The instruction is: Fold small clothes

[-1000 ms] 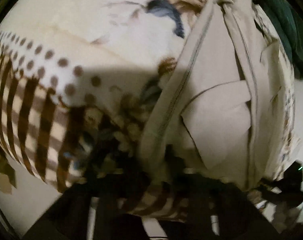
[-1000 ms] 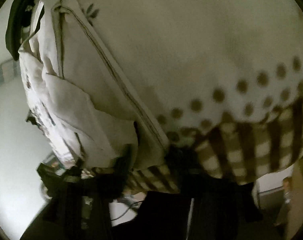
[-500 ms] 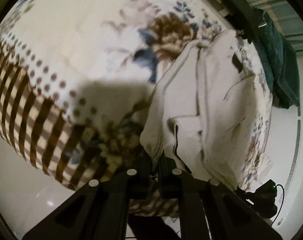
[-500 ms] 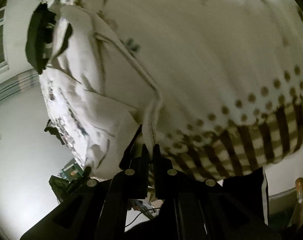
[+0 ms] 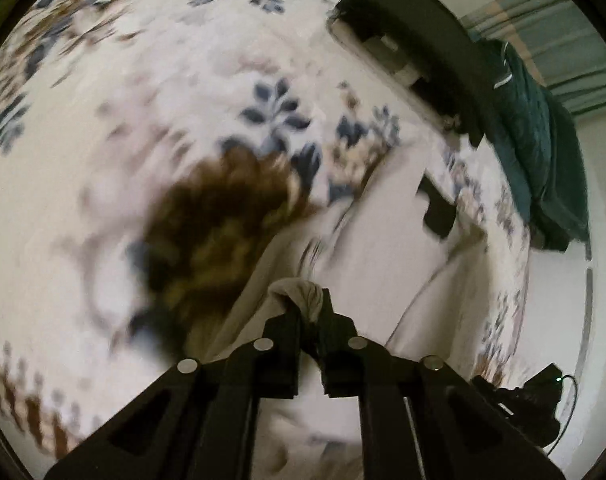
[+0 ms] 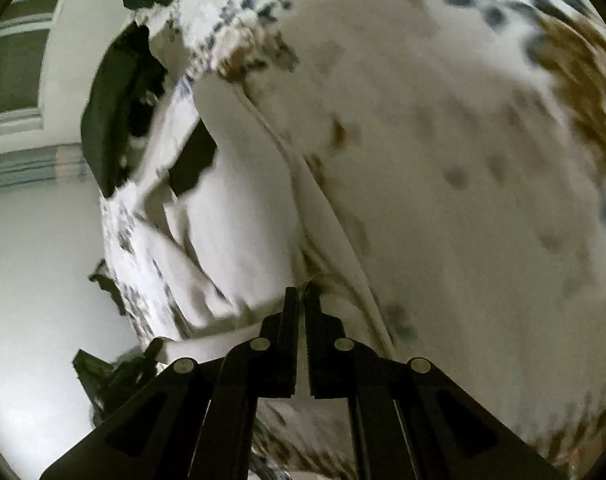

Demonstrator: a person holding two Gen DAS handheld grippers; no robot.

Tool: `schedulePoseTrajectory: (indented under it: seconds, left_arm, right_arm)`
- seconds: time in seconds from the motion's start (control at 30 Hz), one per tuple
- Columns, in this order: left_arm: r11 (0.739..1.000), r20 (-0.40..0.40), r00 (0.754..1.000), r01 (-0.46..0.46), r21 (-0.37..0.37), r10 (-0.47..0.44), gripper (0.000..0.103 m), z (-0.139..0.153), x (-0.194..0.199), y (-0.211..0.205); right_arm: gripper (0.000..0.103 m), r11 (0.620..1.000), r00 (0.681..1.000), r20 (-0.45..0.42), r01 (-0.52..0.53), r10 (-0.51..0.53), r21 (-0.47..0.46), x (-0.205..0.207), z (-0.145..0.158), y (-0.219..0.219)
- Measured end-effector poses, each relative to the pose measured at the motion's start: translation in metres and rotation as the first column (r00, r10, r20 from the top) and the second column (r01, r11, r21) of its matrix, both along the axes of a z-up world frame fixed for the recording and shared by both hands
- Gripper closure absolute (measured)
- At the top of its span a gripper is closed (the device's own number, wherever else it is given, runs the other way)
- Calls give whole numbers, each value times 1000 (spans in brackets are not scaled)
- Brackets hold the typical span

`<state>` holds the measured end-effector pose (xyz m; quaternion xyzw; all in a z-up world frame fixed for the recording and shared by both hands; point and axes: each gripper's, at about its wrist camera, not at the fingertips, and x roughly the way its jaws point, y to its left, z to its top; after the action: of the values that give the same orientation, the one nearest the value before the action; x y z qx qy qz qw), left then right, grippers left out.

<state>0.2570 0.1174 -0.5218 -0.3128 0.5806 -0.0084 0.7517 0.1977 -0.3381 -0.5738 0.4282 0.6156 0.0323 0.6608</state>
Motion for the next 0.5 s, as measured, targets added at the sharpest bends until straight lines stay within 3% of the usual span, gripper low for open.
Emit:
schedulePoseTrajectory:
  seconds: [0.07,0.1,0.13,0.17,0.2,0.3,0.5]
  left_arm:
    - [999,12,1000,-9,35,9,90,0,13,4]
    - [997,24,1000,-22,76,20,74,2,18,7]
    - [996,30,999,-26,91,24,44,3,19,11]
    - [995,35,999,-34,90,31,29,3,19,16]
    - [995,41,998,-50,88,47,18,3,17,23]
    - [995,23,999,-48,93,46,18,-6,11,32]
    - [995,-26,998,61,77,-60,19,-38,8,12]
  right_arm:
    - [95,1000,1000,17,-5,5,-28,18,0,-2]
    - [89,998,999,34,-15,17,-53,25,4,-4]
    - [67,997,999,40,-24,27,-71,26,6,-5]
    - [45,995,998,50,-35,40,-88,27,10,-5]
    - [40,993,997,61,-51,57,-107,26,13,-5]
    - [40,978,990,42,-128,136,-165,17,10,1]
    - [40,971,980,-40,-197,194,-138,5,-29,17]
